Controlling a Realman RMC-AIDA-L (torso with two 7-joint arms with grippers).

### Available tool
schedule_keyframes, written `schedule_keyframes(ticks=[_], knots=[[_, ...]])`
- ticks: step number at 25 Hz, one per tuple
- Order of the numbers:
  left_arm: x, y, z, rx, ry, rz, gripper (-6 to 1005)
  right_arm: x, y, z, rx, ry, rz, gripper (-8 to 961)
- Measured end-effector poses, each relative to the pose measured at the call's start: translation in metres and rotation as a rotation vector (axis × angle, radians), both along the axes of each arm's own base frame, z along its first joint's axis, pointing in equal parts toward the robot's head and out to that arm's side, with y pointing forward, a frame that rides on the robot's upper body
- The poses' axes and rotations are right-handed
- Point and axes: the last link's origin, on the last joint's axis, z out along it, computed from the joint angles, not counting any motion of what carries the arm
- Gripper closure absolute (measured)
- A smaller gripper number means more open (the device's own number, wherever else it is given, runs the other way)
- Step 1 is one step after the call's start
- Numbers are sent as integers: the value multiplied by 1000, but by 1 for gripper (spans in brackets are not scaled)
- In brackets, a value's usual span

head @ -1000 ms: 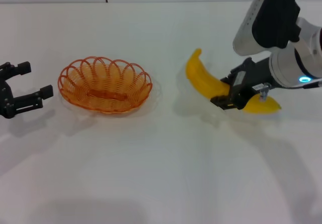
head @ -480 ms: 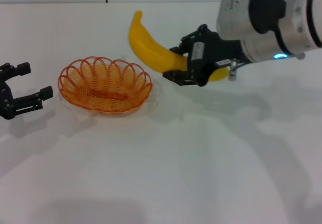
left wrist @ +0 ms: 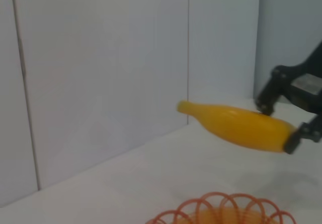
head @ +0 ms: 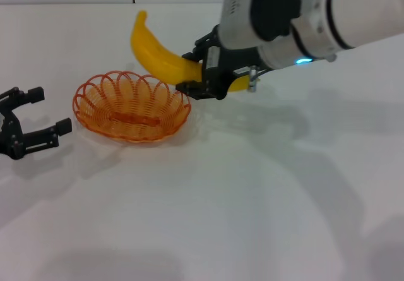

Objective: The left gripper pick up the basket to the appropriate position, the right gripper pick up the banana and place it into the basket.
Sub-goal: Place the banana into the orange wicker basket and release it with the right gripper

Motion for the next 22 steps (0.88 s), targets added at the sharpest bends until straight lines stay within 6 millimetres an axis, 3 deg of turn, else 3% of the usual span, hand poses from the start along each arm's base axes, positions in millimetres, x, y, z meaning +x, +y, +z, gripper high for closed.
schedule_keyframes(ticks=[11, 22], knots=[[-3, -6, -5, -3, 0, 6, 99, -6, 0, -21, 27, -10, 50, 470], [0, -3, -6, -5, -1, -5, 98, -27, 8, -45, -34, -30, 68, 470]])
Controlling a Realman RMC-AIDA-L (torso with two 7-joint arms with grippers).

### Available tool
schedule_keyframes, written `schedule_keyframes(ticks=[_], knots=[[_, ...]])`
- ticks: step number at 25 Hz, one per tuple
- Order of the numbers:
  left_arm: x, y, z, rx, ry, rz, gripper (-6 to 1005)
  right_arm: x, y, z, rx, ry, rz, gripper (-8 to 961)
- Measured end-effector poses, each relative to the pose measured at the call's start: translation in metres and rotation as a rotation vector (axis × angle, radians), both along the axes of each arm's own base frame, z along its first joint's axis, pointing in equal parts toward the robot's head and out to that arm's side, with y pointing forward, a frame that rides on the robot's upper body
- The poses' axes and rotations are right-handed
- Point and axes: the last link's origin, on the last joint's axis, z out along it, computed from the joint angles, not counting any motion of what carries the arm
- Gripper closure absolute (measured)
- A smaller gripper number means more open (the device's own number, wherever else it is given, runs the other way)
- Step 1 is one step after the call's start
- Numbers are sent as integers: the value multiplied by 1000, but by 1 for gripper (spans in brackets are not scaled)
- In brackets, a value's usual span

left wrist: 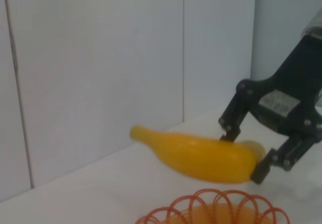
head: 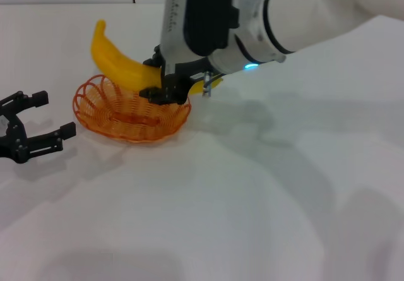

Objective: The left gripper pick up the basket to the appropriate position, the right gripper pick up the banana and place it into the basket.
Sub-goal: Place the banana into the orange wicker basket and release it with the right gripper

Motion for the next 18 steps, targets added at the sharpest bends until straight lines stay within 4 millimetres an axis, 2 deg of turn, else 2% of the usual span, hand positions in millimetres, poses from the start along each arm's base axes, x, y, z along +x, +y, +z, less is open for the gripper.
schedule_keyframes(ticks=[10, 18], knots=[[6, 5, -1, -6, -2, -21, 97, -3, 9, -10, -35, -77, -2, 470], [7, 6, -2, -8, -5, -23, 97, 0, 6, -19, -54, -123, 10, 469]])
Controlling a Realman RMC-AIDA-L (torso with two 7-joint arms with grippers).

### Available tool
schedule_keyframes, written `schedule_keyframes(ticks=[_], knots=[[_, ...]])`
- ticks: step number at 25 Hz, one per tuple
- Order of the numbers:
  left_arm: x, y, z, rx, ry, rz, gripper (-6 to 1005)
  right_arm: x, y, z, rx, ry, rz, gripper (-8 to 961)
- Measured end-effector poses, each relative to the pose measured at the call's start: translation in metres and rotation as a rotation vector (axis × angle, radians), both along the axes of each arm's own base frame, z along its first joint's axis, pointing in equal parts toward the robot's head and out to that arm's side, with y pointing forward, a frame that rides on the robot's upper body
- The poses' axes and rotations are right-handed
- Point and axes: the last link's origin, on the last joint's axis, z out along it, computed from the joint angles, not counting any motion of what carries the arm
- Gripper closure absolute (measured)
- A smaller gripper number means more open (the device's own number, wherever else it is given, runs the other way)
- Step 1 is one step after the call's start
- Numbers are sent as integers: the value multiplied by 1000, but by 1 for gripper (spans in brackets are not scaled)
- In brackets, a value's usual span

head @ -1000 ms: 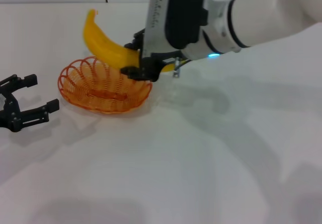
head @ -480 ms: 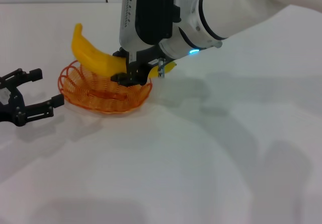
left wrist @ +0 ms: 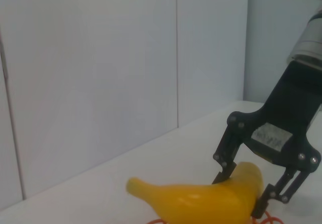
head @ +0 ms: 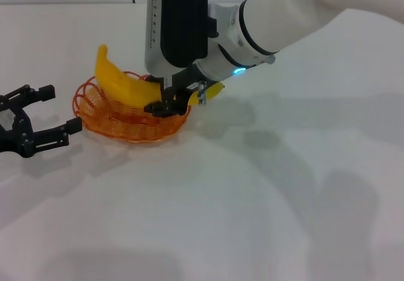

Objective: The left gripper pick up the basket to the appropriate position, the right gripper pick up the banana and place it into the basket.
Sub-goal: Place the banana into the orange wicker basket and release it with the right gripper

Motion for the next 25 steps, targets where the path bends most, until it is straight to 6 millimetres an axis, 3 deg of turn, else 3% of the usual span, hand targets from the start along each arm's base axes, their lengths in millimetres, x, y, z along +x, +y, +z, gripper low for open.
schedule_keyframes(ticks=[16, 25], knots=[[1, 1, -1, 8, 0, -10, 98, -9, 2, -2, 11, 7, 24, 468], [3, 3, -1, 7, -2, -15, 98, -5, 5, -2, 40, 22, -7, 465]])
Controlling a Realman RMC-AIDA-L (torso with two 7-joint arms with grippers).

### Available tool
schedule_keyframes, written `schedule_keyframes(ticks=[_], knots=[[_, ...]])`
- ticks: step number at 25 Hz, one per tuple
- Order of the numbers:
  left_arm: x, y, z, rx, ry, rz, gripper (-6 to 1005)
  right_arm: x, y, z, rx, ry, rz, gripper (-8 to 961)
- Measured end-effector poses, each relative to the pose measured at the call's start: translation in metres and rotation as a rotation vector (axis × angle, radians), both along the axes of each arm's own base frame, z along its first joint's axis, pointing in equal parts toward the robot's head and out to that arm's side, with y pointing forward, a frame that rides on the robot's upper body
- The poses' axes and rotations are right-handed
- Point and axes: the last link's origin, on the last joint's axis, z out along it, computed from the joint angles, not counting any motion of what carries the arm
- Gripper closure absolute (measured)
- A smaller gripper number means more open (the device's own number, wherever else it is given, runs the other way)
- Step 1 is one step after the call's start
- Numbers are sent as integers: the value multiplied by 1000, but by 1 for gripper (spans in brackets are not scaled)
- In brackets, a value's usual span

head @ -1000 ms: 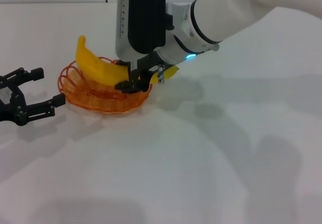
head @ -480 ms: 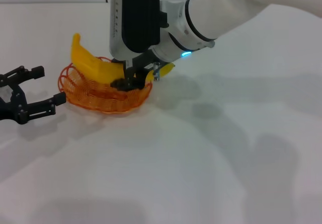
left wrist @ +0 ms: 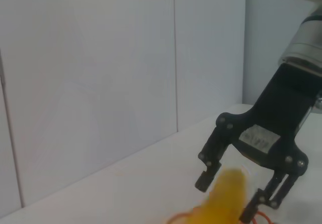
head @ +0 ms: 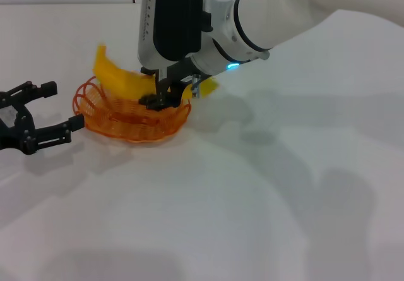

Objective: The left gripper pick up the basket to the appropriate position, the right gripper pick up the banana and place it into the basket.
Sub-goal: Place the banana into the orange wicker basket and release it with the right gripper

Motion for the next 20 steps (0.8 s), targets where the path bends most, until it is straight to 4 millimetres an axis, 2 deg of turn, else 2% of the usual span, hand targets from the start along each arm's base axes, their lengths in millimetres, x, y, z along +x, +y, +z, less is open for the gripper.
schedule_keyframes(ticks=[5, 8, 15, 20], knots=[[0, 0, -1, 0, -2, 0, 98, 1, 0, 0, 2, 0, -15, 462], [0, 0, -1, 0, -2, 1, 98, 1, 0, 0, 2, 2, -16, 286], [-4, -4, 1, 7, -3, 17, 98, 3, -1, 4, 3, 14, -32, 271], [-6, -4, 2, 11, -2, 21, 98, 11, -4, 23, -10, 65, -62, 273]])
